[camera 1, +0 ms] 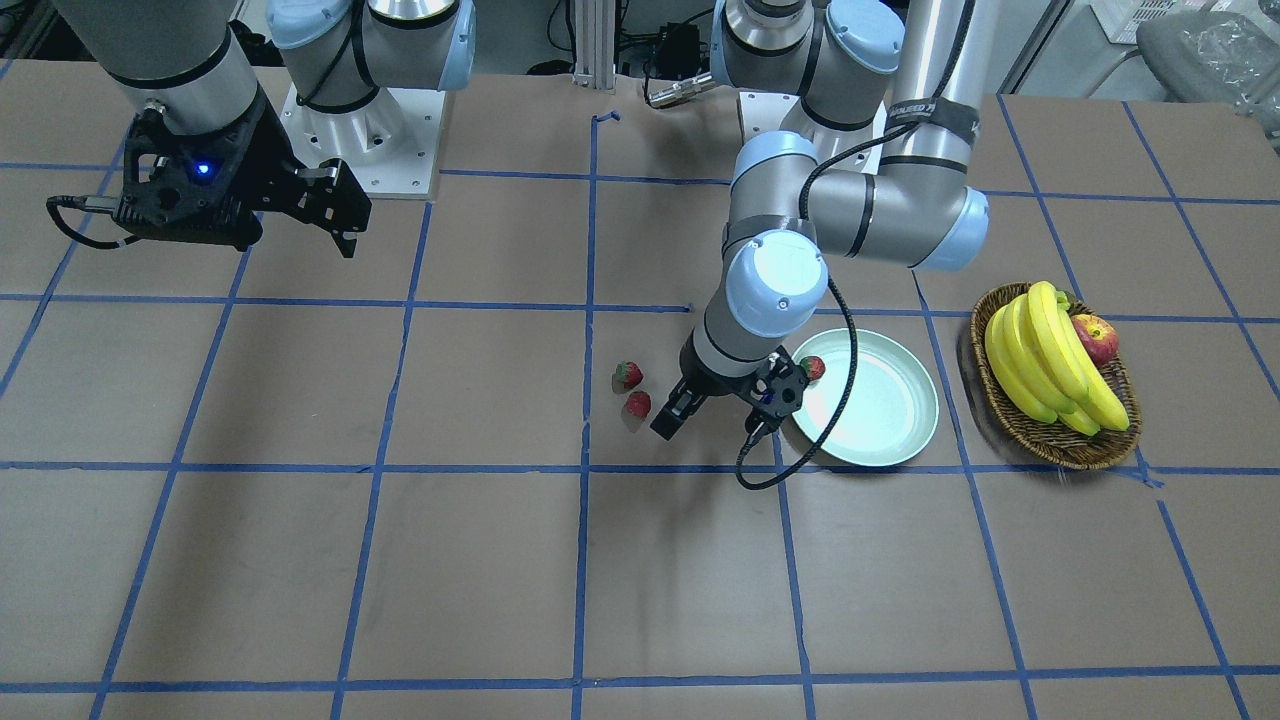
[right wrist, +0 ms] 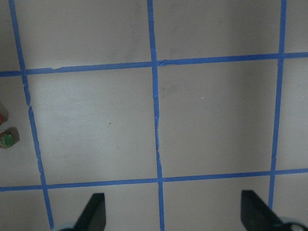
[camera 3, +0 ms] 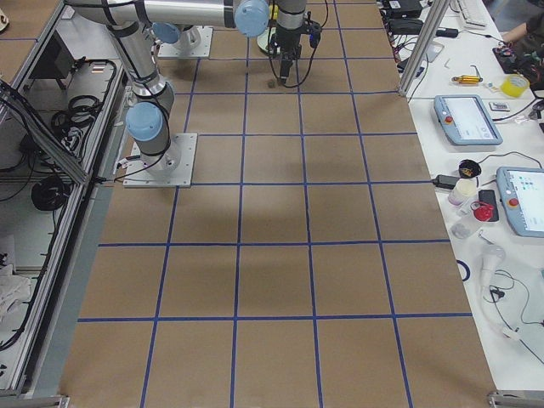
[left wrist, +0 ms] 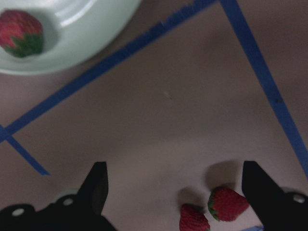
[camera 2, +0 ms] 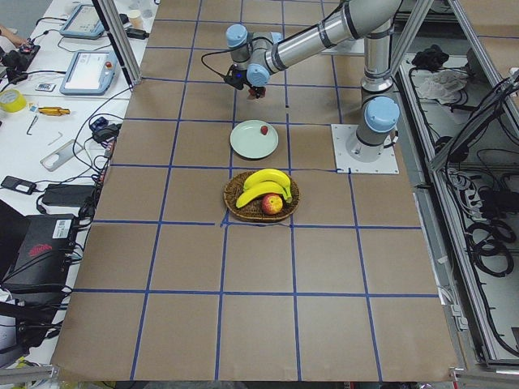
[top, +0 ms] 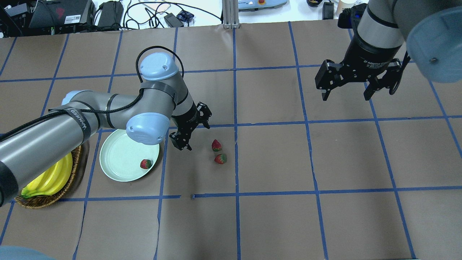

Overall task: Collect all strawberries into plate
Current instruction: 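Return the left gripper to the cluster and grasp another strawberry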

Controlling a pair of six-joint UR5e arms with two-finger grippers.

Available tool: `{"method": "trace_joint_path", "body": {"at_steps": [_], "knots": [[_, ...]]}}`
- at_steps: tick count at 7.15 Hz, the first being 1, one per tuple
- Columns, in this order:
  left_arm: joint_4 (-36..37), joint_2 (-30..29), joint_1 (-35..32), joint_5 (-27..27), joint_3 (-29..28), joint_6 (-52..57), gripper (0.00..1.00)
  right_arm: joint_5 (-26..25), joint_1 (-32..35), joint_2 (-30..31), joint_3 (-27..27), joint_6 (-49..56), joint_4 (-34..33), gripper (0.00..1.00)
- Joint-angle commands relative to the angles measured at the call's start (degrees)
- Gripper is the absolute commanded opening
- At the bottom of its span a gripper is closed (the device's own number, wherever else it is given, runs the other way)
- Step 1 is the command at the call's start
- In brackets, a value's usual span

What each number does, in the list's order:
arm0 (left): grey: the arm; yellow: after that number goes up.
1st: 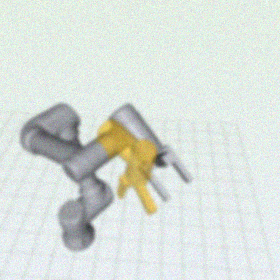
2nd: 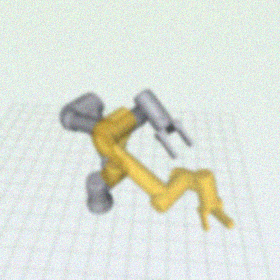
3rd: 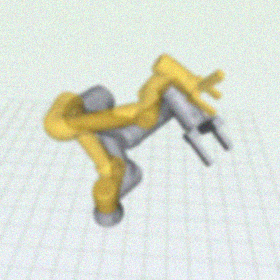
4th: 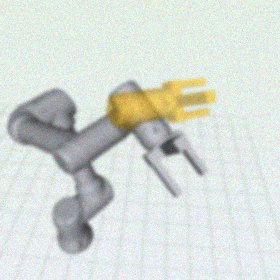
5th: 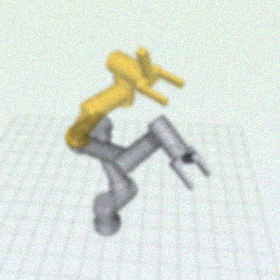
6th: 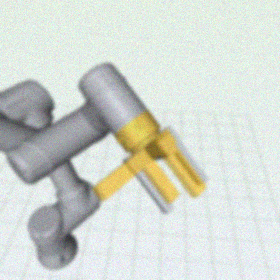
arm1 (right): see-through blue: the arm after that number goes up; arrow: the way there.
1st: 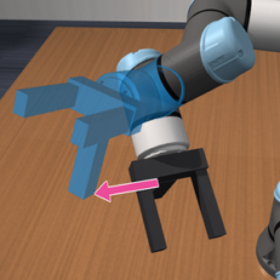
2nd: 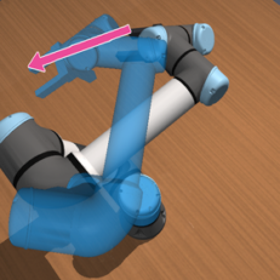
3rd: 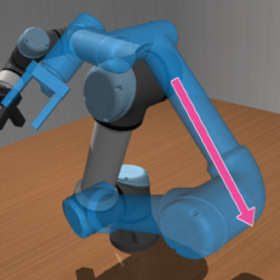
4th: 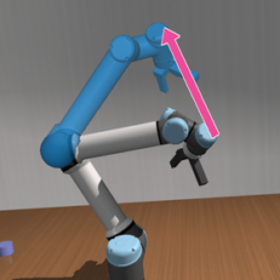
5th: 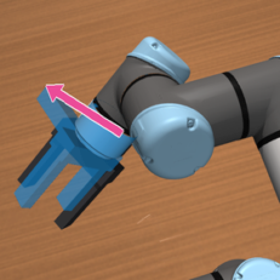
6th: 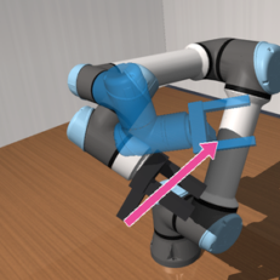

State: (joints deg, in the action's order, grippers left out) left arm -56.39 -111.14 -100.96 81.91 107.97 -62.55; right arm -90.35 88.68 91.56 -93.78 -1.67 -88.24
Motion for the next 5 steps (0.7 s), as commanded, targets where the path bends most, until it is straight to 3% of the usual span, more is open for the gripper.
{"method": "trace_joint_path", "body": {"at_steps": [1, 4, 5], "knots": [[4.1, -4.51, -3.35, 0.01, -0.31, 0.07, 1.0, 0.0, 0.0, 0.02, 0.0, 0.0, 0.0, 1.0], [3.22, -4.44, -4.07, 0.27, -0.75, 1.46, 0.97, 0.0, 0.0, 0.03, 0.0, 0.0, 0.0, 1.0], [1.83, -4.44, -4.16, 0.1, -0.84, 1.73, 0.74, 0.0, 0.0, -0.06, 0.0, 0.0, 0.0, 1.0]]}}
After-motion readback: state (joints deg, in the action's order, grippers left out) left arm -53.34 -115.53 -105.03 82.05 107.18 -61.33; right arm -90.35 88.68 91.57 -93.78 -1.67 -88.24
